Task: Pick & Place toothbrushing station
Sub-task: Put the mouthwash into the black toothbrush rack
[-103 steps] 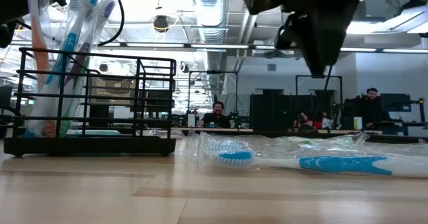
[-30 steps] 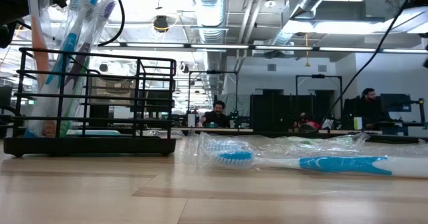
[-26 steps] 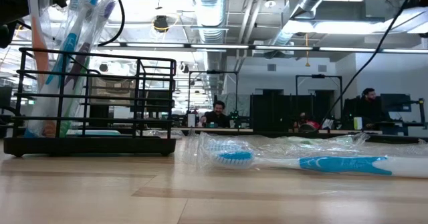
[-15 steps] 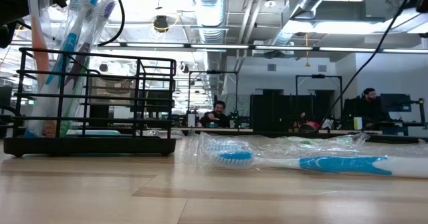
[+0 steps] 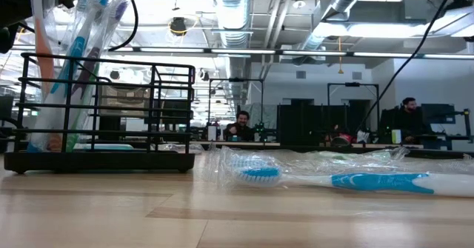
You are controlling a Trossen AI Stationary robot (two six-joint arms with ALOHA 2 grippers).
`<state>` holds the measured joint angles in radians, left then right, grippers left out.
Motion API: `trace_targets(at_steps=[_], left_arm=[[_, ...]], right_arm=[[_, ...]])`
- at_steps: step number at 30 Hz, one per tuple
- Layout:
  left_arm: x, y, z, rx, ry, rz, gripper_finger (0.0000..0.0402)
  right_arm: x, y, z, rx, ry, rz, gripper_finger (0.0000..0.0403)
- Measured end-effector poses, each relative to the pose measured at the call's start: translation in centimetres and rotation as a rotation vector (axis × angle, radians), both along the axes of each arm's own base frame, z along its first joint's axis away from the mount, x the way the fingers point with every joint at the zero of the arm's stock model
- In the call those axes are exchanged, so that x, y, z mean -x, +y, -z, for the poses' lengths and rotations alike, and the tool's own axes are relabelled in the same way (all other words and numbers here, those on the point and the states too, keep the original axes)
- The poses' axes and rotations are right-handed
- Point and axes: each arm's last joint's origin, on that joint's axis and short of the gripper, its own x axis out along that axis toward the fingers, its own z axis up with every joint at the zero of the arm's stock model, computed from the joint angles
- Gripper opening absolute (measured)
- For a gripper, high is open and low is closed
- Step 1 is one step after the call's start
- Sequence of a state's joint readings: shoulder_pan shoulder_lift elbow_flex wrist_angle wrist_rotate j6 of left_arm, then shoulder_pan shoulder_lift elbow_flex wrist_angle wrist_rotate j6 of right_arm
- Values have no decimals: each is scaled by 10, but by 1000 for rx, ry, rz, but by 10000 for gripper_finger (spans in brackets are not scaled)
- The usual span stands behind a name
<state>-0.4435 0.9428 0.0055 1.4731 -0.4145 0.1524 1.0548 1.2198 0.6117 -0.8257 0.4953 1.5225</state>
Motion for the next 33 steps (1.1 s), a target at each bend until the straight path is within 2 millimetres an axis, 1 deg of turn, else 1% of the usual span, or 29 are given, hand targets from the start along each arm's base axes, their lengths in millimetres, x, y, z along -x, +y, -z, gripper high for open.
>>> trace_targets(at_steps=[5, 9, 13, 16, 22, 26, 30, 33], left_arm=[[0, 0, 0, -4, 0, -3, 131], [0, 0, 0, -5, 0, -3, 131], [0, 0, 0, -6, 1, -3, 131], [0, 0, 0, -7, 1, -8, 131], [0, 0, 0, -28, 2, -19, 131], [0, 0, 0, -28, 3, -19, 131], [0, 0, 0, -29, 2, -20, 131], [0, 1, 0, -45, 3, -34, 131]], right_arm=[[10, 4, -1, 61, -117, -24, 20], [25, 4, -2, 84, -181, 1, 3], [37, 7, -6, 86, -359, -2, 5], [39, 8, -8, 85, -446, -12, 1], [35, 7, -7, 115, -443, -12, 1], [33, -1, -2, 161, -440, -3, 0], [37, -20, 11, 146, -480, 62, 0], [40, -33, 20, 101, -559, 90, 0]])
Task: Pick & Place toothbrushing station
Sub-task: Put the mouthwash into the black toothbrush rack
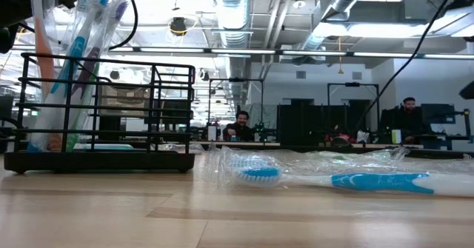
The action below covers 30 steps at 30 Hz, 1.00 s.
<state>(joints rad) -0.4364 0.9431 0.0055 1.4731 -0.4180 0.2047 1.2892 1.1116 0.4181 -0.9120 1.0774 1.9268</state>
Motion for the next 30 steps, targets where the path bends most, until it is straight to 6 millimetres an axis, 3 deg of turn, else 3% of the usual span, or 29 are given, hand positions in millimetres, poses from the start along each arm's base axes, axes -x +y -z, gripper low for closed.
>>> trace_targets(at_steps=[6, 13, 19, 25, 30], left_arm=[[-1, 3, 0, -1, 0, -25, 131], [-1, 4, 0, -1, 0, -30, 131], [-1, 4, 0, -1, 0, -30, 131], [-3, 7, 0, -1, 0, -57, 131], [-3, 11, 0, -1, 0, -79, 131]], right_arm=[[1, -11, 4, -8, -181, -68, 0], [2, -16, -11, 23, -261, -125, 0], [-3, -18, -20, 180, -312, -100, 0], [-14, -24, -4, 137, -291, -29, 0], [-29, -19, 0, 87, -326, -135, 0]])
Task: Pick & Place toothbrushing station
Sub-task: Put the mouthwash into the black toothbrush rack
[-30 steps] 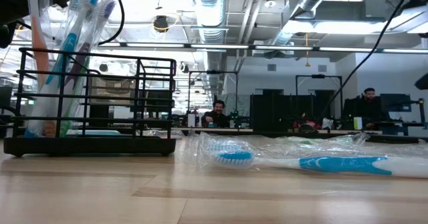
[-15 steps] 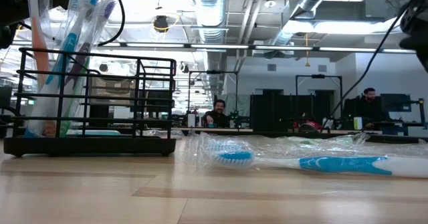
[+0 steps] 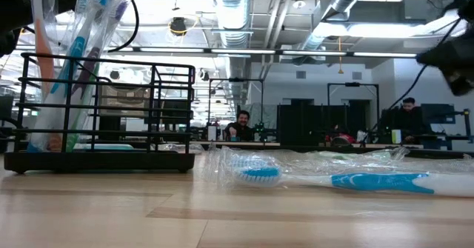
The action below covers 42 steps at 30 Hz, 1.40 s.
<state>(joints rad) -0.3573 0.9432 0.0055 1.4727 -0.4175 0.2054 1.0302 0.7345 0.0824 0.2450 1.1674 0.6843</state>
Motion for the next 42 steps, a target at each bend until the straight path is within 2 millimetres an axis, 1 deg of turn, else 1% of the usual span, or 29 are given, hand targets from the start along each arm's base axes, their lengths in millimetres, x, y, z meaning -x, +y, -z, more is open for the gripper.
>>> trace_targets(at_steps=[4, 6, 8, 11, 15, 23, 33, 36, 42], left_arm=[[0, 0, 0, -2, -1, 5, 131], [0, 0, 0, -2, -1, 5, 131], [0, 0, 0, -4, 3, 5, 131], [0, 0, 1, -5, 7, 5, 131], [0, 0, 1, -6, 9, 5, 131], [-1, -1, 2, -8, 22, 6, 131], [-2, -1, 3, -12, 35, 6, 131], [-2, -1, 3, -12, 34, 6, 131], [-2, -1, 3, -11, 34, 6, 131]], right_arm=[[-14, -9, -9, 96, -103, -143, 0], [-21, -15, -9, 138, -94, -163, 0], [-25, -19, -5, 136, -65, -189, 0], [-31, -25, -1, 85, -22, -252, 0], [-35, -29, 3, 56, 23, -388, 0], [-37, -34, 13, 45, 125, -370, 0], [-35, -35, 19, -23, 182, -352, 0], [-35, -35, 19, -15, 185, -354, 0], [-32, -37, 27, 33, 270, -355, 0]])
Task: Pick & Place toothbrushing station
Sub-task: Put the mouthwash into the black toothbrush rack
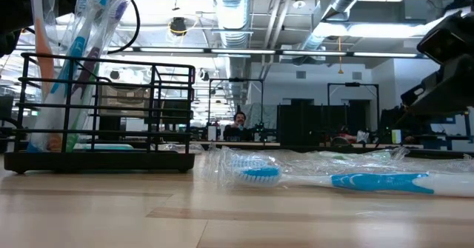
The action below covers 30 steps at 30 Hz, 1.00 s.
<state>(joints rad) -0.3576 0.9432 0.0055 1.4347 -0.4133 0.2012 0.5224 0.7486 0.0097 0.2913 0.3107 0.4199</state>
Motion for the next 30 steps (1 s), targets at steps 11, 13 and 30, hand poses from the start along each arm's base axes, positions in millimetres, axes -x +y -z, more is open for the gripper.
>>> trace_targets(at_steps=[11, 13, 30], left_arm=[[0, 0, 0, -1, 3, 0, 131], [0, 0, 0, -1, 3, 0, 131], [0, 0, 0, 13, 1, 6, 131]], right_arm=[[2, 4, 1, -95, 48, -112, 0], [2, 5, 1, -106, 58, -140, 0], [7, 5, 9, -103, 161, -226, 0]])
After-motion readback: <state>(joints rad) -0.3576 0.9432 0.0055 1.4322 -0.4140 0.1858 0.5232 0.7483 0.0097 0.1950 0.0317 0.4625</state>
